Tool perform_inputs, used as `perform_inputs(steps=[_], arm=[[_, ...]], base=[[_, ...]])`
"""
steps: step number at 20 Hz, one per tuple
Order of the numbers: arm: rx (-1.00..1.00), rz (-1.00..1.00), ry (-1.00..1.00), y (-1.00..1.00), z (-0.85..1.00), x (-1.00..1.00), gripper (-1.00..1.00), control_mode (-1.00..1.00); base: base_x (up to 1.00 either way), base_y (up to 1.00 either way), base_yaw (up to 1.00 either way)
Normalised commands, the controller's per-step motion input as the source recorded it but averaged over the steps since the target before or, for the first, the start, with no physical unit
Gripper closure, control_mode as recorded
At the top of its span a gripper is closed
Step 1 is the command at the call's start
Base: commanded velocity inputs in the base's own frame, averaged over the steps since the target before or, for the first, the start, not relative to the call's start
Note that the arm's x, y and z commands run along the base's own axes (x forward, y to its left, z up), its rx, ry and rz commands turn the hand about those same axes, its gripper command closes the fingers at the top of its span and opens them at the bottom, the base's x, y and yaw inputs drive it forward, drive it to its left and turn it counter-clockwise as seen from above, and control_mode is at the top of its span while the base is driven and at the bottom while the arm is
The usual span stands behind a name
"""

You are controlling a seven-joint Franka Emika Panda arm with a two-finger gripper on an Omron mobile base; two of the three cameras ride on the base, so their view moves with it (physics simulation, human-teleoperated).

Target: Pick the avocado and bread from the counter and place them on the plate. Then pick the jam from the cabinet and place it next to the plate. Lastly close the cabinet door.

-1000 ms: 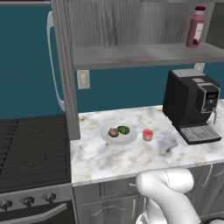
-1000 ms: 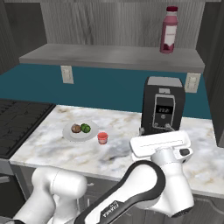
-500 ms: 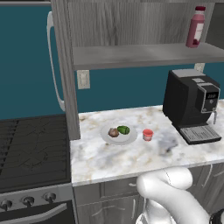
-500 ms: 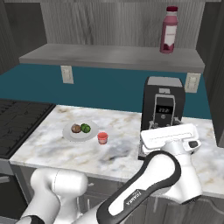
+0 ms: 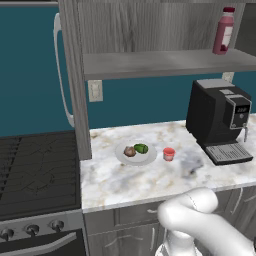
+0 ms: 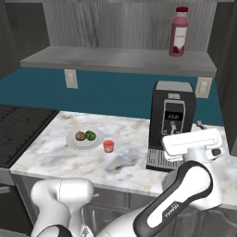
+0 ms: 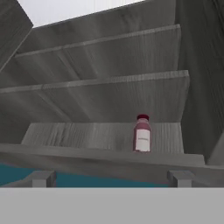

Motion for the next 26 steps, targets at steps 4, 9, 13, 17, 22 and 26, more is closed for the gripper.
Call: perform_inputs(steps=[4,9,13,17,22,26], arm=[[0.00,0.00,-0.10,-0.38,0.00,0.12,-1.00,-1.00],[0.00,0.00,-0.03,-0.43,0.00,0.07,-1.00,-1.00],[0.00,0.00,0.00,-0.46,0.00,0.00,-1.00,-1.00],[0.00,0.00,0.00,-0.42,0.00,0.00,-1.00,-1.00],[0.00,0.00,0.00,-0.38,0.00,0.07,-1.00,-1.00],[0.00,0.00,0.00,-0.26,0.00,0.23,-1.00,-1.00]], base=[[0.00,0.00,0.00],[0.00,0.00,0.00],[0.00,0.00,0.00],[0.00,0.00,0.00],[0.00,0.00,0.00],[0.00,0.00,0.00]])
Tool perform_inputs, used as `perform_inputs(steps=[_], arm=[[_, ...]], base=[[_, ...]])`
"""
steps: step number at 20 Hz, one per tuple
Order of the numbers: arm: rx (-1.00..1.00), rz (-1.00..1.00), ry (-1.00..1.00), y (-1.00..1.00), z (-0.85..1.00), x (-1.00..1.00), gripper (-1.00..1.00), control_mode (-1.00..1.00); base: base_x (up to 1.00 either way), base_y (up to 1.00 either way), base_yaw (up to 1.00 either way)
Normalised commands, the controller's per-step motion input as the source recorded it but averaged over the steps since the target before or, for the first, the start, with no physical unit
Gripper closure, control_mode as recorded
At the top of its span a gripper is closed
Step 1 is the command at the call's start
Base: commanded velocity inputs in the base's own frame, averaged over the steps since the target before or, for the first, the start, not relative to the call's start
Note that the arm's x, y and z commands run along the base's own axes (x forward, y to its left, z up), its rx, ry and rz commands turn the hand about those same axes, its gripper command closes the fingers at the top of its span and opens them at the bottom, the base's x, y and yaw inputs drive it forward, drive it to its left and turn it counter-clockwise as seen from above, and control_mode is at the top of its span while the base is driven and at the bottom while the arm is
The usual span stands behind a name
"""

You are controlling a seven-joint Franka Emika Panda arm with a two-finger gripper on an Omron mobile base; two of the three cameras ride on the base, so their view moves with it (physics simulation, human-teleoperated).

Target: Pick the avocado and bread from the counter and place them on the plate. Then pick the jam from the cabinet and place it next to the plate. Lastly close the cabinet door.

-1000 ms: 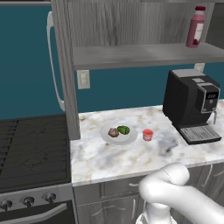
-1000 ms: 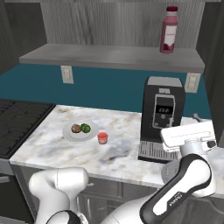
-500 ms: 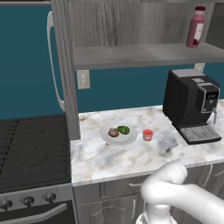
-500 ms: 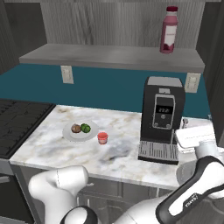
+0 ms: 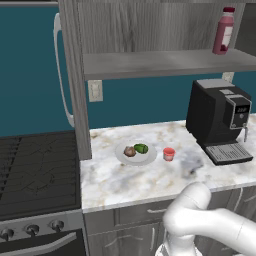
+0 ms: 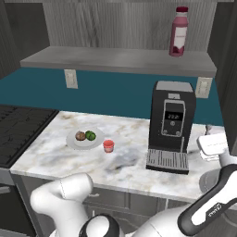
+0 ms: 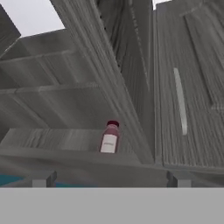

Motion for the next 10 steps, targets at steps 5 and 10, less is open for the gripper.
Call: perform_inputs(steps=[5,10], arm=[[0.00,0.04,0.02,-0.15,0.00,0.38,-1.00,-1.00],[0.00,0.07,0.03,-0.18,0.00,0.40,-1.00,-1.00]], base=[[0.00,0.00,0.00],[0.00,0.00,0.00]])
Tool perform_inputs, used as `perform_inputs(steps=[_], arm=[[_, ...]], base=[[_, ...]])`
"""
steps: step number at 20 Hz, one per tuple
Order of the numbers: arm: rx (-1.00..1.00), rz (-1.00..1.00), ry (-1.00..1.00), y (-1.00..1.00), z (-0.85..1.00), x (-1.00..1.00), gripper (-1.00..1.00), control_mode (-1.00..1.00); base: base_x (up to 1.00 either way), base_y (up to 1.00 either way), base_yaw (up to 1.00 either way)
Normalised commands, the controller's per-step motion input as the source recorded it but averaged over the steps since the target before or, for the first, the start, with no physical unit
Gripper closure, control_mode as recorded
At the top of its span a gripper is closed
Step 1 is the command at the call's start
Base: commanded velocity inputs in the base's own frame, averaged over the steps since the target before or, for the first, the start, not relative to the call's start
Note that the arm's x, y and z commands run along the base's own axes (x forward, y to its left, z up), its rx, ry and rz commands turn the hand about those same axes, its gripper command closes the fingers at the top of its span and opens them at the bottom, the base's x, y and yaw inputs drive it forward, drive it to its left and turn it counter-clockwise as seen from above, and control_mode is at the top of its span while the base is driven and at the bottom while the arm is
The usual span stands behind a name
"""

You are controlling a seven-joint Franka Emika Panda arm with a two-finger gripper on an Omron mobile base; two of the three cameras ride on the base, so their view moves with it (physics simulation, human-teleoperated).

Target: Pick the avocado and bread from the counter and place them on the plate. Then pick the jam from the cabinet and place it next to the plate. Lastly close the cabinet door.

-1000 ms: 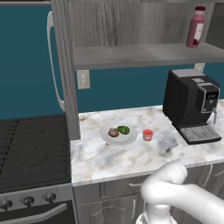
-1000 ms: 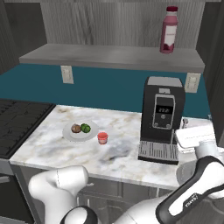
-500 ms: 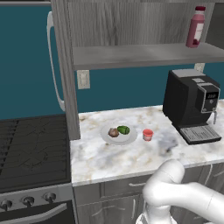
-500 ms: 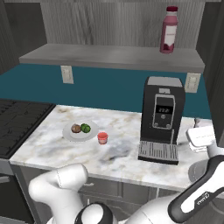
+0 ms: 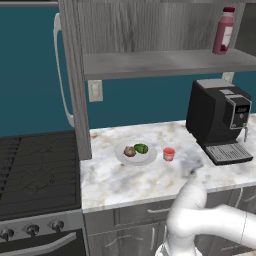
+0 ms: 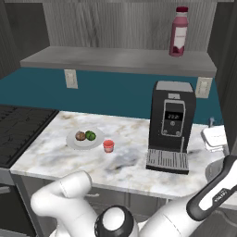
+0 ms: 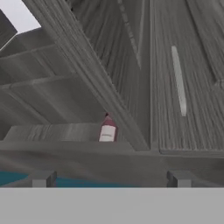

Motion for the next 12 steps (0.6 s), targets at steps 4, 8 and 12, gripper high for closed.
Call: perform_inputs(steps=[4,8,12], arm=[[0.00,0.08,0.00,-0.37,0.00,0.26,-1.00,-1.00],[0.00,0.06,0.00,-0.41,0.00,0.22,-1.00,-1.00],[0.00,0.05,0.00,-0.35,0.00,0.23,-1.00,-1.00]], base=[[0.00,0.00,0.00],[0.00,0.00,0.00],[0.00,0.00,0.00]])
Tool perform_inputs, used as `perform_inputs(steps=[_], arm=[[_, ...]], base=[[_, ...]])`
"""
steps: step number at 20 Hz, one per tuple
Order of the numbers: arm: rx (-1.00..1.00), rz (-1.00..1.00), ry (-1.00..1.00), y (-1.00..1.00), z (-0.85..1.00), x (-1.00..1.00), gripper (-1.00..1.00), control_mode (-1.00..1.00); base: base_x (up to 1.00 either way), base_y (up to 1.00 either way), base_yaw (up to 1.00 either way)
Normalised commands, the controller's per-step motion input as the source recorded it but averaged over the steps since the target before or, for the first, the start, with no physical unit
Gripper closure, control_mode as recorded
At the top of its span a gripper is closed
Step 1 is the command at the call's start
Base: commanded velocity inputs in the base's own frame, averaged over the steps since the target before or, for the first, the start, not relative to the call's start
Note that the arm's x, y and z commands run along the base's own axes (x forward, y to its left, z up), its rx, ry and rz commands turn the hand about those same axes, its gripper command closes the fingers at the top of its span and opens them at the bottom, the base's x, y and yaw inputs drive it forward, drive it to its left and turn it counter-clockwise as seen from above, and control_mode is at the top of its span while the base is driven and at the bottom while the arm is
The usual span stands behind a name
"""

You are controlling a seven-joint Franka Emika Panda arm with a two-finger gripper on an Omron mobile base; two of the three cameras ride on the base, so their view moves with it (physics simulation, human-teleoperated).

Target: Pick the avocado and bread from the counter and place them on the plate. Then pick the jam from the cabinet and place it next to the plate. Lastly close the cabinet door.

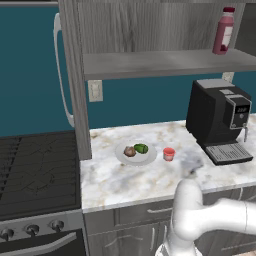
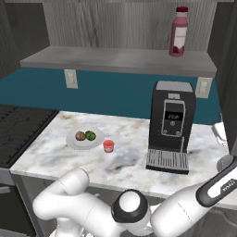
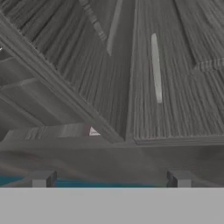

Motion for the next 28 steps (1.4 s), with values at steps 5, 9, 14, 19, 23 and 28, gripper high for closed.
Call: perform_inputs(steps=[5,9,14,19,23,28], arm=[[0.00,0.06,0.00,-0.26,0.03,0.17,-1.00,-1.00],[0.01,0.08,-0.06,-0.18,0.20,0.00,-1.00,-1.00],[0.03,0.11,-0.11,-0.18,0.26,-0.02,-1.00,-1.00],[-0.03,0.19,-0.10,0.01,0.07,-0.35,-1.00,-1.00],[-0.22,0.25,-0.17,0.33,0.00,-0.78,-1.00,-1.00],[-0.33,0.28,-0.41,0.62,0.03,-0.97,-1.00,-1.00]], base=[[0.00,0.00,0.00],[0.00,0.00,0.00],[0.00,0.00,0.00],[0.00,0.00,0.00],[0.00,0.00,0.00],[0.00,0.00,0.00]])
